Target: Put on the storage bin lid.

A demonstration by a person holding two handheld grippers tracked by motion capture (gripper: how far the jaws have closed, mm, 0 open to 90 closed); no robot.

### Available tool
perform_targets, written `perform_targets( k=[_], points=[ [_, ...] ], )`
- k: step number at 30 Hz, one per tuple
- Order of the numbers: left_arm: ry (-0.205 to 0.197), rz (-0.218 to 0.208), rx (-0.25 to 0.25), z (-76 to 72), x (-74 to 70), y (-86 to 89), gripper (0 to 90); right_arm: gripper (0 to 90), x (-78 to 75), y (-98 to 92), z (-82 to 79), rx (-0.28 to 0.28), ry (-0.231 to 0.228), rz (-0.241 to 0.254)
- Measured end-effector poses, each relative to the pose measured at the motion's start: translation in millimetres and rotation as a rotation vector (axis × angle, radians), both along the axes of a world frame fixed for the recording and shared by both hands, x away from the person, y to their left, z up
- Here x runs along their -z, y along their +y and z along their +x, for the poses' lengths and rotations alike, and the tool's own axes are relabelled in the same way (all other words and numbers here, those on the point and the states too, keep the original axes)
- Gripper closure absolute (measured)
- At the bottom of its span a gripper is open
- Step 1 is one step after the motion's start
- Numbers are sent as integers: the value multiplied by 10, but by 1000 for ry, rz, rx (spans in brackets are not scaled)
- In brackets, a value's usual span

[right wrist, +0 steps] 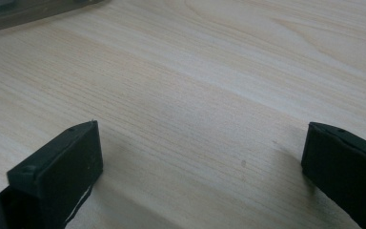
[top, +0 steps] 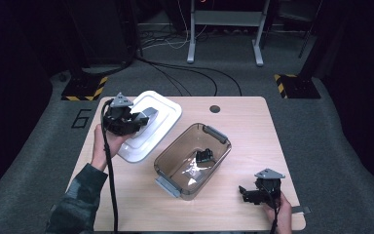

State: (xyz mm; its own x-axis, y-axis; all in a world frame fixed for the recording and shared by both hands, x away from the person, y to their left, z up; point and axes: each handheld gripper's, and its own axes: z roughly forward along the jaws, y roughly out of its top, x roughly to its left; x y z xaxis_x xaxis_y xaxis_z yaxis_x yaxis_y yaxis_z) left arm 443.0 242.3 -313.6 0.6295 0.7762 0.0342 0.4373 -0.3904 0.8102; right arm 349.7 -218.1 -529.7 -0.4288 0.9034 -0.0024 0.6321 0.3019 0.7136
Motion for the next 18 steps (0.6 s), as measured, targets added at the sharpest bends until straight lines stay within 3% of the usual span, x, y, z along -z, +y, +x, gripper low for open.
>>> perform_targets(
  k=[18],
  points=[
    [15,-31,64,-37,-3,-372,671,0,-2,4,0,5,0,5]
  ],
)
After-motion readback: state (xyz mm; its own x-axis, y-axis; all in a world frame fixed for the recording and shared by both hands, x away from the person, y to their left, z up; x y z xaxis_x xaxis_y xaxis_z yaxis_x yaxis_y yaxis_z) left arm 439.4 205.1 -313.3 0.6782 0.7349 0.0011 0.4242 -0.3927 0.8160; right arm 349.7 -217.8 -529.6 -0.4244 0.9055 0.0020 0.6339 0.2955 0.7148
